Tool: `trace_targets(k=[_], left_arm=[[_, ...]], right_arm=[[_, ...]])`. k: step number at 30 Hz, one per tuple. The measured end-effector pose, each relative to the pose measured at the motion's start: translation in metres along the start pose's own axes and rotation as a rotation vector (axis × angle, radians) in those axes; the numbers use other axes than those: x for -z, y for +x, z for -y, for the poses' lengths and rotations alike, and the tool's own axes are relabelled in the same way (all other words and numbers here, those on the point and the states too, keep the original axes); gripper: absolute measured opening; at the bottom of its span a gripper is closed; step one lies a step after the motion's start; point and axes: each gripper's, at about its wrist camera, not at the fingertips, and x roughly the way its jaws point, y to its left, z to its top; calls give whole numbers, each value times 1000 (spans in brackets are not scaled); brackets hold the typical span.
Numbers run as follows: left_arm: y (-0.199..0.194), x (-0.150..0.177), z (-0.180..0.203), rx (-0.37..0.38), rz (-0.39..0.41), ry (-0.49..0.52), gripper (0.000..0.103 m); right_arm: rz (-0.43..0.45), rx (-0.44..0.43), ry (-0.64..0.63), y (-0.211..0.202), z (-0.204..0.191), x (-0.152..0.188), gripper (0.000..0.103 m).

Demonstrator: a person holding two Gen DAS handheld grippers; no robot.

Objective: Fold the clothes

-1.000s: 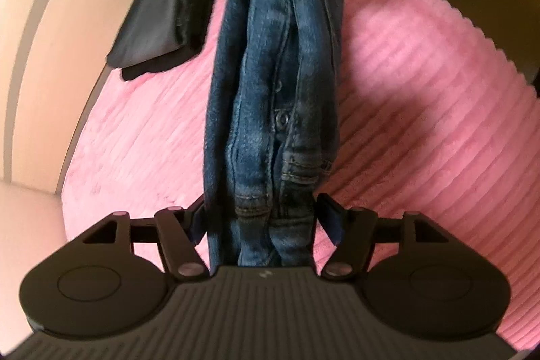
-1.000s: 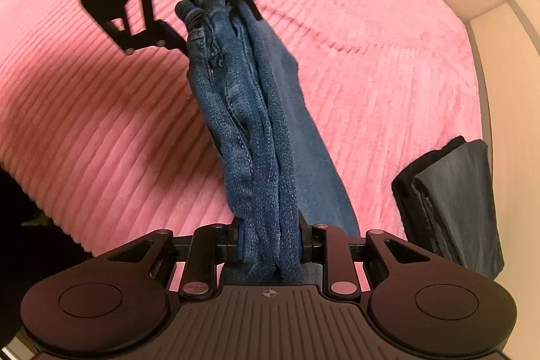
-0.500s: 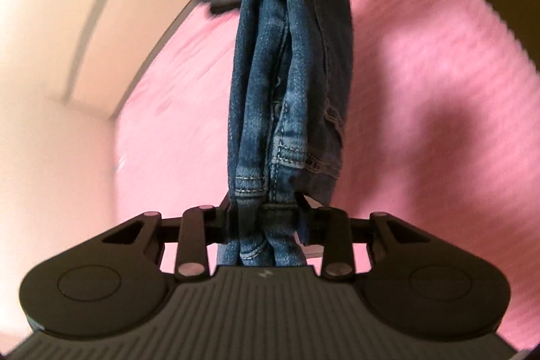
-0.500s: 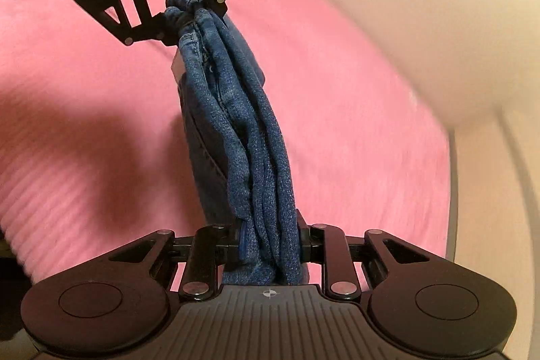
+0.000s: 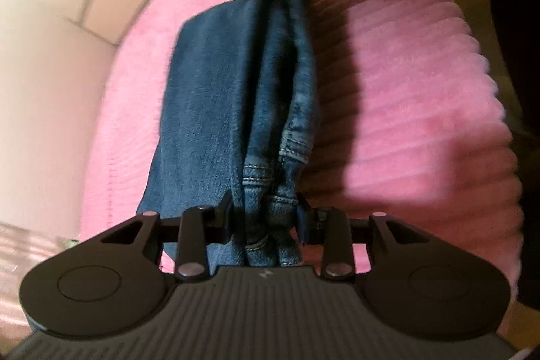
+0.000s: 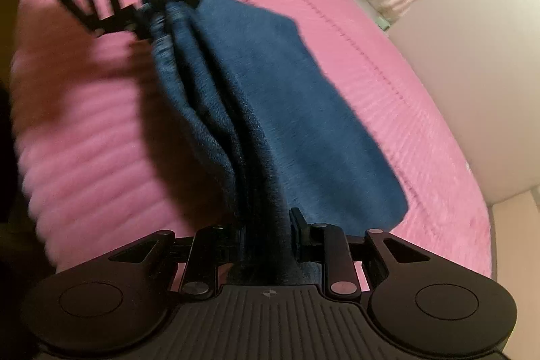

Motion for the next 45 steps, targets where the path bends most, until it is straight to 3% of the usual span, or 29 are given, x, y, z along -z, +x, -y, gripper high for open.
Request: trace_targets(k=[9, 15, 19, 20, 21, 22, 24, 28, 31, 33, 37, 40, 43, 45], left_arm=[[-14, -7, 37, -146, 8, -56, 29], [-42, -29, 79, -160, 1, -49, 30], [-59, -42, 100, -157, -33, -107, 36], [-69, -41, 99, -157, -27, -144, 36], [-80, -37, 95, -151, -21, -197, 36], [-93, -32, 90, -136, -6, -284, 36], [-119, -20, 78, -100, 33, -484, 36], [-136, 16, 48, -93, 78, -856, 40], [-125, 47, 20, -32, 95, -1098, 40], [-111, 66, 4, 48, 139, -1253, 47], [-79, 110, -16, 250, 174, -1516, 43], [-62, 124, -20, 414, 187, -1636, 22], [-67, 122, -29, 475, 182, -1613, 16], [-72, 124, -41, 545, 186, -1656, 12]], right_arm=[[105, 139, -25, 8, -19, 36, 23], [111, 243, -32, 12, -42, 45, 23], [53, 287, -68, 6, -60, 51, 28], [38, 293, -67, 3, -62, 50, 30], [40, 305, -60, -6, -65, 52, 39], [54, 322, -47, -17, -67, 51, 57], [93, 337, -18, -35, -69, 48, 81], [157, 265, 99, -53, -67, 31, 81], [233, 190, 170, -56, -66, 5, 81], [275, 139, 210, -60, -72, -10, 81], [310, 61, 228, -46, -73, -38, 81], [301, 44, 198, -46, -82, -41, 81], [293, 37, 177, -45, -83, -42, 81], [311, 38, 157, -43, -83, -46, 81]])
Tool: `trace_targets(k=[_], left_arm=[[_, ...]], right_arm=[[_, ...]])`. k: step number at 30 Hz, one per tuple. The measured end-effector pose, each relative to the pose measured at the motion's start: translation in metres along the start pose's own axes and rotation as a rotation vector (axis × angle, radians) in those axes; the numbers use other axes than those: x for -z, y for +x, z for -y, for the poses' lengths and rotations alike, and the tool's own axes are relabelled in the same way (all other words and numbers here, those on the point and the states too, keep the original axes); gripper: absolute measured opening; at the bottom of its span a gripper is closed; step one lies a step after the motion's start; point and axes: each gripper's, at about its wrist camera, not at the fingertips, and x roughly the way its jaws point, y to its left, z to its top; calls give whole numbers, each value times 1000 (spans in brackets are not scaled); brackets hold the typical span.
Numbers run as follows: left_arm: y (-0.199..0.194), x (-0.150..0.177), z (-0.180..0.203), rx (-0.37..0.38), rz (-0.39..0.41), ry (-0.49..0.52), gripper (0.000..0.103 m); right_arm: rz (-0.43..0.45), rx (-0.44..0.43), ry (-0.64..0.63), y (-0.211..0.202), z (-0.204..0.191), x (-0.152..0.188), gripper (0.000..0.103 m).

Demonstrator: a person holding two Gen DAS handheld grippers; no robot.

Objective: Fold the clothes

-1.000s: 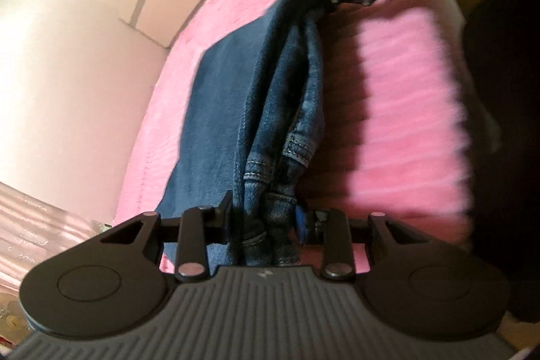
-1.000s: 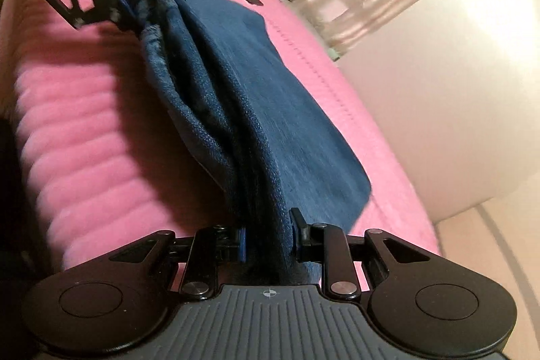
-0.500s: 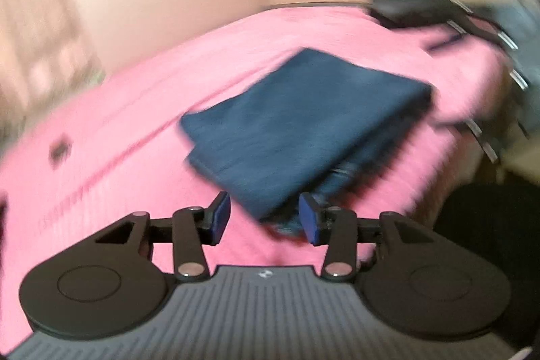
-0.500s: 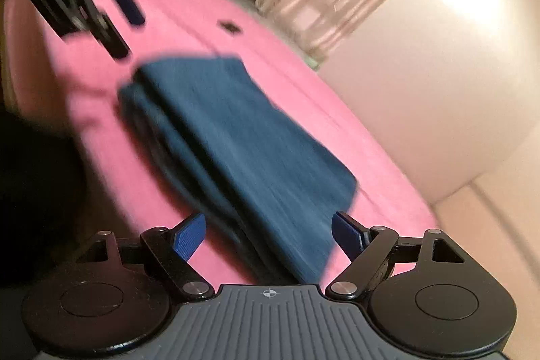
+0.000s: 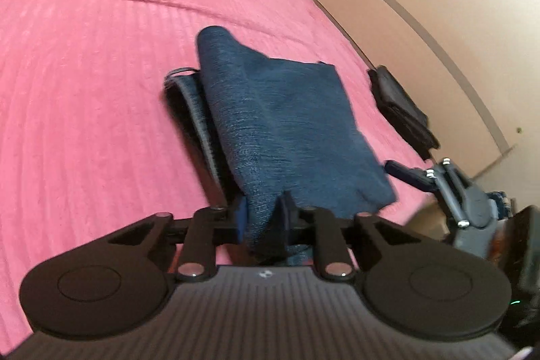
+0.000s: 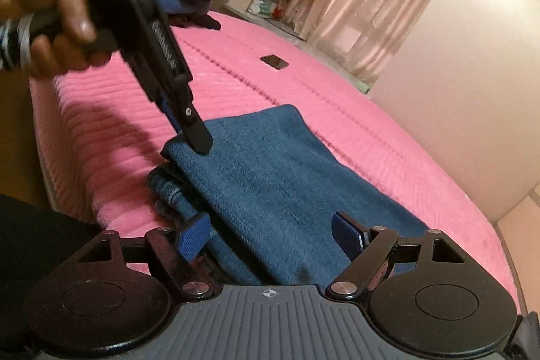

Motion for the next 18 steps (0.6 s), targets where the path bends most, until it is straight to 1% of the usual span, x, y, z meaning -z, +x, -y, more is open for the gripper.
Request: trace_targets(k=[3, 5, 7, 10, 13, 15, 18], left_arm=[[5, -21, -7, 90, -22, -146, 11], [1, -27, -10, 145, -31, -241, 11], [1, -28, -13, 182, -44, -315, 11], [2, -16, -19, 192, -63, -368, 11], [12, -2, -35, 167, -77, -411, 10], [17, 7, -49, 164, -85, -455, 10], [26, 9, -64, 171, -85, -500, 10]], right_arm=[[35, -3, -56, 4, -7, -4, 81], [50, 1, -118, 8, -17, -7, 81], [59, 24, -168, 17, -27, -9, 81], [38, 76, -204, 34, -34, -6, 81], [14, 127, -270, 45, -39, 3, 81], [-10, 164, -323, 49, -40, 12, 81], [-50, 169, -348, 56, -31, 23, 81]])
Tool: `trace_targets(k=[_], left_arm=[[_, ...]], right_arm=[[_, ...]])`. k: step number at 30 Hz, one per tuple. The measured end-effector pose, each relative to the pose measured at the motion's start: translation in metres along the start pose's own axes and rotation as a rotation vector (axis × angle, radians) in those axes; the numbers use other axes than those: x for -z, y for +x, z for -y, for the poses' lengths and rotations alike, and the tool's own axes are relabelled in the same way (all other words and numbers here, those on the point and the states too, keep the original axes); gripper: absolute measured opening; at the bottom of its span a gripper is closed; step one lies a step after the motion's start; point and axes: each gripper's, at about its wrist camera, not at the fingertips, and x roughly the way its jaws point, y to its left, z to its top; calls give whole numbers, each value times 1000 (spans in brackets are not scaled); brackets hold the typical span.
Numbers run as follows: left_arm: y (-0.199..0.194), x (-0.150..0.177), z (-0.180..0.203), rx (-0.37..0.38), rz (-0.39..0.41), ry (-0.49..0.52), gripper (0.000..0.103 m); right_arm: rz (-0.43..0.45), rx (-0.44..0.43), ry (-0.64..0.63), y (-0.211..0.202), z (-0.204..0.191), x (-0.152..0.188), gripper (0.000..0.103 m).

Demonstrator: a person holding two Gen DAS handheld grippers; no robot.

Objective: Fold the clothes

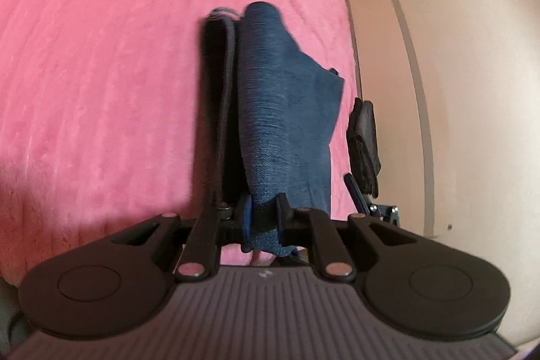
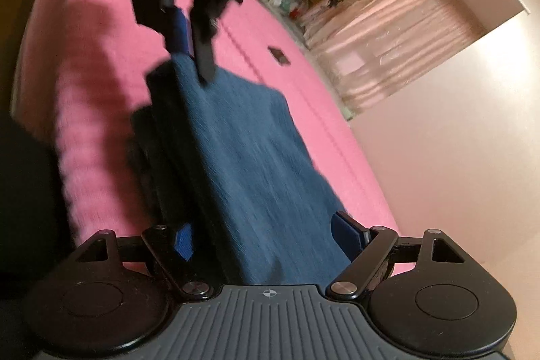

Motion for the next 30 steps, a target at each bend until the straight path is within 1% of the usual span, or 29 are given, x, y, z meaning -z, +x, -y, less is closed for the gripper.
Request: trace_targets(k=[2, 4, 5, 7, 8, 10, 12, 13, 15, 17, 19, 20, 22, 23, 24, 26, 27, 29, 30], left_arm=[[4, -6, -4, -11, 1, 1, 10], [6, -9, -6, -36, -2, 34, 11], [6, -8, -6, -51, -1, 56, 12], [7, -6, -4, -79, 4, 109, 13], [8, -5, -2, -92, 9, 144, 13], [7, -2, 3, -120, 22, 205, 16], [4, 1, 9, -153, 36, 259, 26], [1, 2, 13, -176, 46, 293, 27], [-6, 6, 23, -231, 72, 369, 27], [-14, 10, 37, -287, 109, 452, 23], [-20, 13, 52, -299, 146, 533, 23], [-22, 14, 59, -292, 158, 565, 23], [-15, 15, 69, -280, 160, 618, 23], [-7, 14, 72, -292, 151, 644, 23], [2, 13, 74, -313, 139, 670, 23], [17, 15, 67, -382, 108, 714, 24], [24, 16, 62, -419, 92, 735, 27], [28, 17, 50, -440, 86, 739, 29], [26, 16, 48, -435, 89, 728, 30]], right_arm=[[10, -8, 3, 2, 6, 4, 81], [-12, 4, -27, 7, 9, 6, 81], [-21, -5, -22, 10, 10, 9, 80], [-49, -18, -9, 12, 14, 16, 61], [-66, -20, -2, 12, 15, 20, 60], [-88, -9, 17, 9, 15, 30, 60], [-117, 11, 54, 4, 16, 43, 60], [-134, 28, 75, 0, 18, 51, 60], [-190, 56, 132, -3, 27, 68, 60], [-245, 84, 190, -7, 36, 86, 60], [-295, 112, 272, -8, 49, 104, 60], [-306, 124, 301, -9, 54, 110, 60], [-317, 140, 346, -6, 62, 119, 60], [-316, 138, 376, -4, 67, 123, 61], [-318, 133, 418, 0, 72, 130, 61], [-332, 116, 521, 7, 80, 146, 69], [-330, 115, 572, 8, 85, 152, 72], [-341, 108, 649, 5, 91, 156, 72], [-359, 104, 652, 3, 91, 153, 72]])
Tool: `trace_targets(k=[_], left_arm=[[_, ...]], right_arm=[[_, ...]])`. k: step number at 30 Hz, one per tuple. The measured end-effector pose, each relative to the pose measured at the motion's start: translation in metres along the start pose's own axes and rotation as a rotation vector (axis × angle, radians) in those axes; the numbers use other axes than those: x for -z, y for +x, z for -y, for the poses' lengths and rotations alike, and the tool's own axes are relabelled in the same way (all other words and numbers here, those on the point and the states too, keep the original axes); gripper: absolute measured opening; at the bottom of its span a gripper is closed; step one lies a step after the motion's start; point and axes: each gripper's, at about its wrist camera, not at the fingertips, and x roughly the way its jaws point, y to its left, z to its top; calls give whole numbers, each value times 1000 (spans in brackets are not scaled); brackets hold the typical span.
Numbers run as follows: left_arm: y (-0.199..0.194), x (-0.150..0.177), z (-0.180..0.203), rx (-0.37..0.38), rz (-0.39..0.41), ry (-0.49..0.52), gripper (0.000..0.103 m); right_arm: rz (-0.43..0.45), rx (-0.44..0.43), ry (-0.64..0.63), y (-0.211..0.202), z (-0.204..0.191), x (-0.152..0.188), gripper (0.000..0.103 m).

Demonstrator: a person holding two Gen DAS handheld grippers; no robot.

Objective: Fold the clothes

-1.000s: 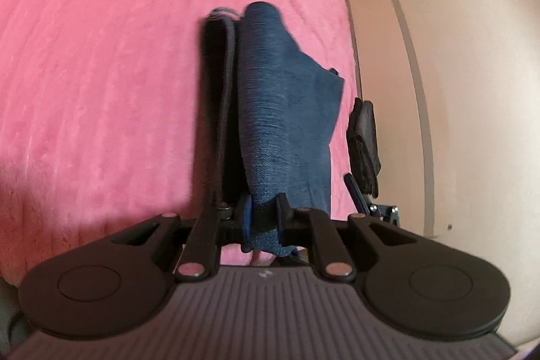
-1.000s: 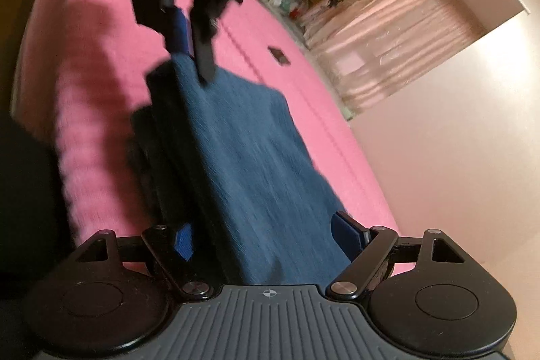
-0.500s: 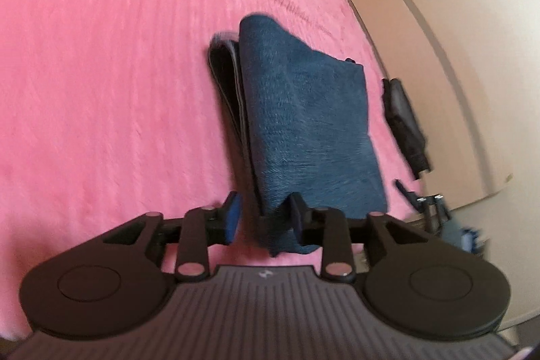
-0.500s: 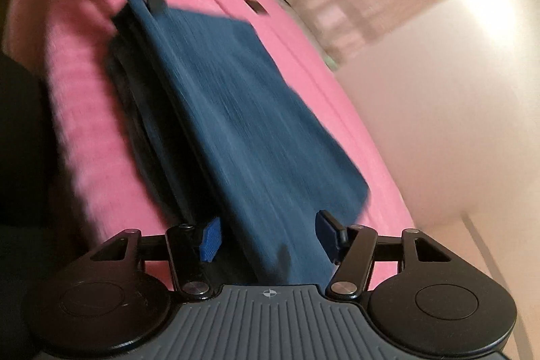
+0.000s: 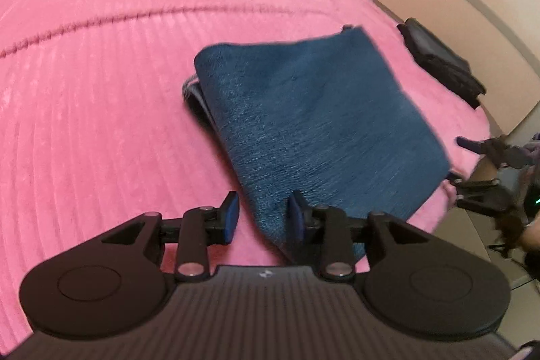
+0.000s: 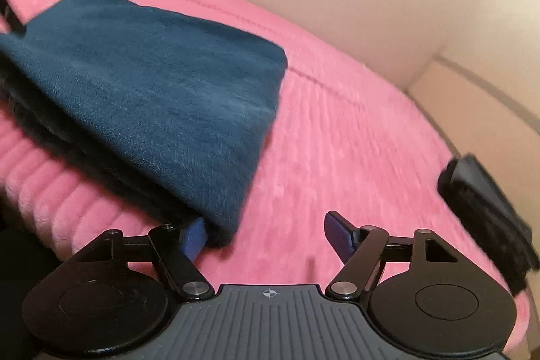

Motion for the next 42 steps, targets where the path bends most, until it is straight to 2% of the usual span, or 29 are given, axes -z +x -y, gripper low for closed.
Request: trace_targets(k=[2, 5, 8, 10, 13, 15, 17, 19, 22, 23, 25, 28, 29, 31, 34, 36, 39, 42], left_arm=[[-9, -4, -1, 1, 19, -8, 27], [-26, -17, 8, -31, 82, 57, 25], [-25, -36, 13, -35, 118, 116, 25], [-11, -48, 14, -75, 115, 155, 25], [15, -62, 3, -131, 84, 171, 28], [34, -64, -9, -128, 38, 148, 30], [39, -62, -14, -113, 39, 132, 31], [34, -61, -16, -107, 37, 130, 31], [17, -66, -14, -103, 58, 112, 24], [13, -69, -12, -98, 82, 119, 24], [11, -75, -10, -84, 110, 128, 24], [41, -74, -15, -127, 73, 168, 34], [44, -72, -15, -136, 80, 177, 42], [42, -74, -23, -117, 65, 115, 44], [30, -69, -22, -124, 65, 102, 41], [16, -63, -10, -142, 78, 128, 29], [-9, -48, 15, -140, 114, 165, 29], [-11, -21, 35, -129, 80, 200, 30]], right_arm=[[-9, -33, 0, -11, -3, -8, 72], [2, -103, 24, -31, -3, -18, 72], [75, -157, 99, -40, 7, -44, 68], [97, -191, 139, -30, 16, -70, 48], [98, -260, 168, 3, 33, -108, 42], [81, -295, 173, 40, 41, -133, 42], [22, -331, 171, 82, 42, -149, 42], [-77, -389, 222, 127, 47, -153, 42], [-35, -407, 277, 141, 64, -170, 42], [8, -392, 263, 138, 67, -177, 42], [30, -391, 286, 144, 71, -186, 42], [-64, -415, 334, 184, 69, -185, 42], [-81, -422, 364, 196, 71, -183, 42], [-97, -429, 413, 203, 79, -184, 43], [-60, -404, 391, 182, 86, -193, 43], [-15, -405, 358, 149, 82, -190, 43], [24, -452, 357, 100, 65, -167, 43], [-7, -479, 336, 75, 45, -127, 43]])
